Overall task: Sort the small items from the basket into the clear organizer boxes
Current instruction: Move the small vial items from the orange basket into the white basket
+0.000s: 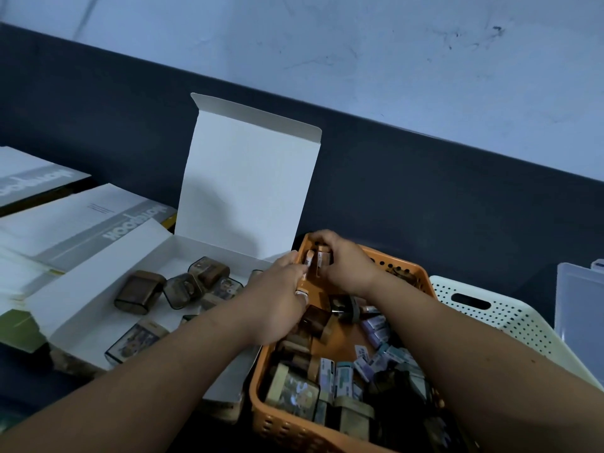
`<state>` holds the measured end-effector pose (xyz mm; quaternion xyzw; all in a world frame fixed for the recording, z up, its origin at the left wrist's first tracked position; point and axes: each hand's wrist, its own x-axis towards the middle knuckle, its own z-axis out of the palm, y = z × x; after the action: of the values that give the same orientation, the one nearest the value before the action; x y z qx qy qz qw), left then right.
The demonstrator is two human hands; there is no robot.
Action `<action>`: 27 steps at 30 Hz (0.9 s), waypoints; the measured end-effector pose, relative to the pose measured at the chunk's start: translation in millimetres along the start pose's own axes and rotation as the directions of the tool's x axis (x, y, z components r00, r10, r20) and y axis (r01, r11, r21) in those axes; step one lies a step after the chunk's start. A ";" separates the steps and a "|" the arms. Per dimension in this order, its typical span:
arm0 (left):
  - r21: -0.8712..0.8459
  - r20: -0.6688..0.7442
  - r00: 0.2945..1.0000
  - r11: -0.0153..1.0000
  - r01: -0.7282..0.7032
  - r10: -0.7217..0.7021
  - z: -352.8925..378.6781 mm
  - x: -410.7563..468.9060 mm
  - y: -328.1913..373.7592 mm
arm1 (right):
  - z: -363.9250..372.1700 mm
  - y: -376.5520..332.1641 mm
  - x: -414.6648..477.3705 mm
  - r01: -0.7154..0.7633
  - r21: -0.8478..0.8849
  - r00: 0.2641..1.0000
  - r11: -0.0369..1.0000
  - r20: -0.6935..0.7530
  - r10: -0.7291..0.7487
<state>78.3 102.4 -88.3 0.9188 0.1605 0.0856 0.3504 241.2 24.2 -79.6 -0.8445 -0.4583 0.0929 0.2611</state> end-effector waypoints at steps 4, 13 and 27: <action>-0.014 -0.001 1.000 1.000 0.003 -0.003 1.7 2.2 -2.1 | 6.6 4.4 1.8 -0.003 -0.074 0.999 0.997 0.036 0.005; -0.019 -0.007 1.000 1.000 -0.010 0.010 0.2 0.5 1.0 | 10.9 4.5 5.6 -0.012 -0.091 1.000 0.996 0.005 0.013; -0.048 0.010 1.000 0.999 0.018 -0.018 -1.1 -1.6 3.3 | -33.3 -2.3 -24.2 -0.013 0.098 0.992 0.995 -0.126 0.025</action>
<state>77.3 100.1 -85.3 0.9089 0.1651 0.0821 0.3741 239.1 -6.6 -52.2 -0.8392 -0.4278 0.0637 0.3297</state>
